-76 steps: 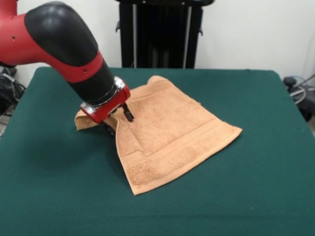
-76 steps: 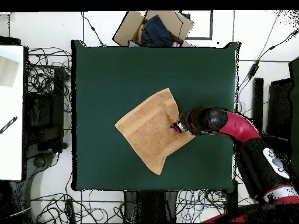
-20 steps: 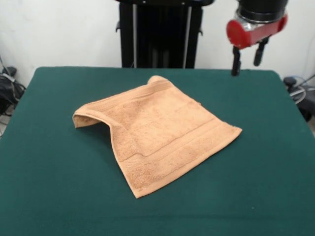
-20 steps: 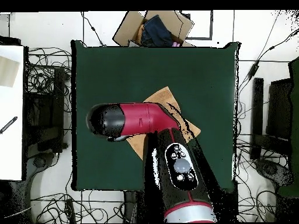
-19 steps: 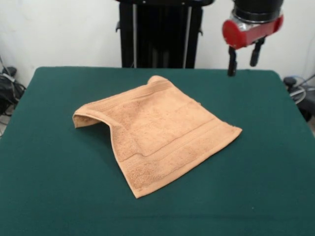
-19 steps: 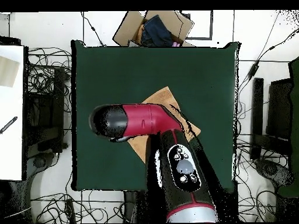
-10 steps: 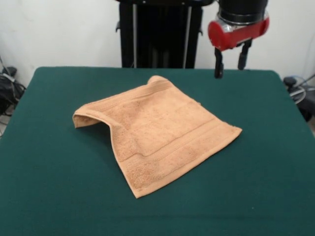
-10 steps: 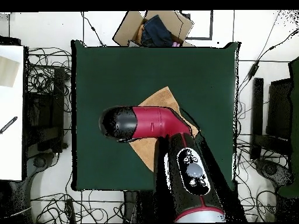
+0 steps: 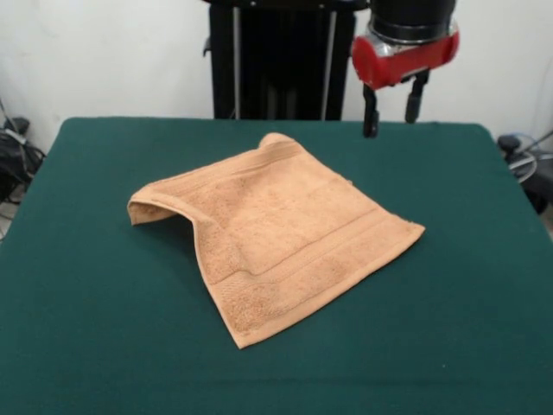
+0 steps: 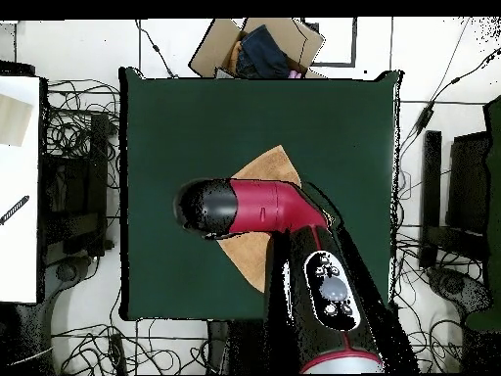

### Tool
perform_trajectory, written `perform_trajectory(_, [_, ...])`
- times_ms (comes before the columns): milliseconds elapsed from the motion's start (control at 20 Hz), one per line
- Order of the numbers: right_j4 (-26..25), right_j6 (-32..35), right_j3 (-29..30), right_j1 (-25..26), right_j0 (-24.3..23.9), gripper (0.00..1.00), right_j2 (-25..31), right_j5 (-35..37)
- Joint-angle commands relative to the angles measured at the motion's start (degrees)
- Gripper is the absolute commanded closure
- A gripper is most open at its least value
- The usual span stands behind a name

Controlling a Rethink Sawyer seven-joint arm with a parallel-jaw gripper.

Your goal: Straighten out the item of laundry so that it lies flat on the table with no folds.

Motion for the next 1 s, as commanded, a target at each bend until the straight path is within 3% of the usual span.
perform_trajectory(50, [2.14, 6.07, 2.03, 4.53, -5.11, 0.00, 1.84, -3.21])
perform_trajectory(500, [-0.80, -0.47, 1.25, 7.58, -13.27, 0.00, 5.74, -4.25])
perform_trajectory(1000, [-3.07, 0.33, 0.63, 9.08, -14.38, 0.00, 6.50, -5.36])
